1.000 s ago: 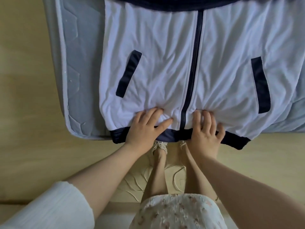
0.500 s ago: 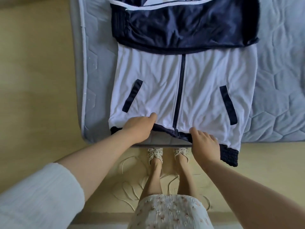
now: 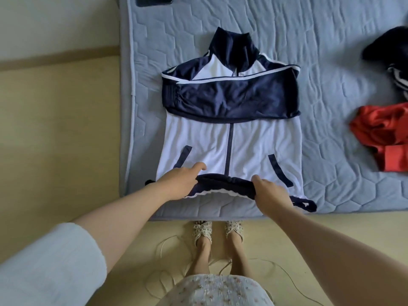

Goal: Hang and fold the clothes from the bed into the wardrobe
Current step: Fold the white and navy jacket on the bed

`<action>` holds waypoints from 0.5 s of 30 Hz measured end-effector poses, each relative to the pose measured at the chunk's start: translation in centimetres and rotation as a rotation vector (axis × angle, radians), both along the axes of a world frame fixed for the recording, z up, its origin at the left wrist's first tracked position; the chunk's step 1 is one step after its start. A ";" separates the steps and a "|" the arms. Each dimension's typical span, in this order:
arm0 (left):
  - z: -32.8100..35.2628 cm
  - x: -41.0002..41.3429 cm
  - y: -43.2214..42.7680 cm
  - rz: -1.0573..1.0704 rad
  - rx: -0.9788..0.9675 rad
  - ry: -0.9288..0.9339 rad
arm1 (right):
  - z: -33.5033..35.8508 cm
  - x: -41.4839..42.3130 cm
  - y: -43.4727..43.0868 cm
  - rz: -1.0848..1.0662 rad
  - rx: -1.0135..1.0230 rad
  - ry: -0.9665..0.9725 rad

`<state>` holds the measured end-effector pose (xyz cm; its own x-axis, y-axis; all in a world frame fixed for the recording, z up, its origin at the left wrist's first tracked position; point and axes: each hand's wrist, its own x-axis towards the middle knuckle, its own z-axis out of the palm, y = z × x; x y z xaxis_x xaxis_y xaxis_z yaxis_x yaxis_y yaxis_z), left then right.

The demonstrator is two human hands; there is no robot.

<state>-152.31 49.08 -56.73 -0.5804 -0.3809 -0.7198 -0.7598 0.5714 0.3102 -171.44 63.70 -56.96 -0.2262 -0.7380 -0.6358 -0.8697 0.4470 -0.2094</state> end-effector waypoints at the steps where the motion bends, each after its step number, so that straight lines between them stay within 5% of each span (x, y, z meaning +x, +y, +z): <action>1: 0.2 -0.3 -0.1 -0.032 -0.032 0.007 | 0.1 0.0 0.0 0.019 0.001 0.004; 6: 1.6 -0.9 -0.7 -0.198 0.028 0.056 | 0.5 -0.8 -0.2 -0.032 0.071 -0.080; 10: 2.9 0.1 0.1 -0.472 0.145 -0.103 | 2.1 -0.2 0.0 -0.006 0.152 -0.303; 15: 3.7 -0.8 -0.1 -0.378 0.490 -0.335 | 3.7 1.7 0.5 0.239 0.465 -0.419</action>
<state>-153.10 48.98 -53.07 -0.3260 0.2176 -0.9200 -0.6362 0.6693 0.3838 -169.70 64.16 -53.21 0.2450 -0.3651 -0.8981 -0.8431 0.3771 -0.3833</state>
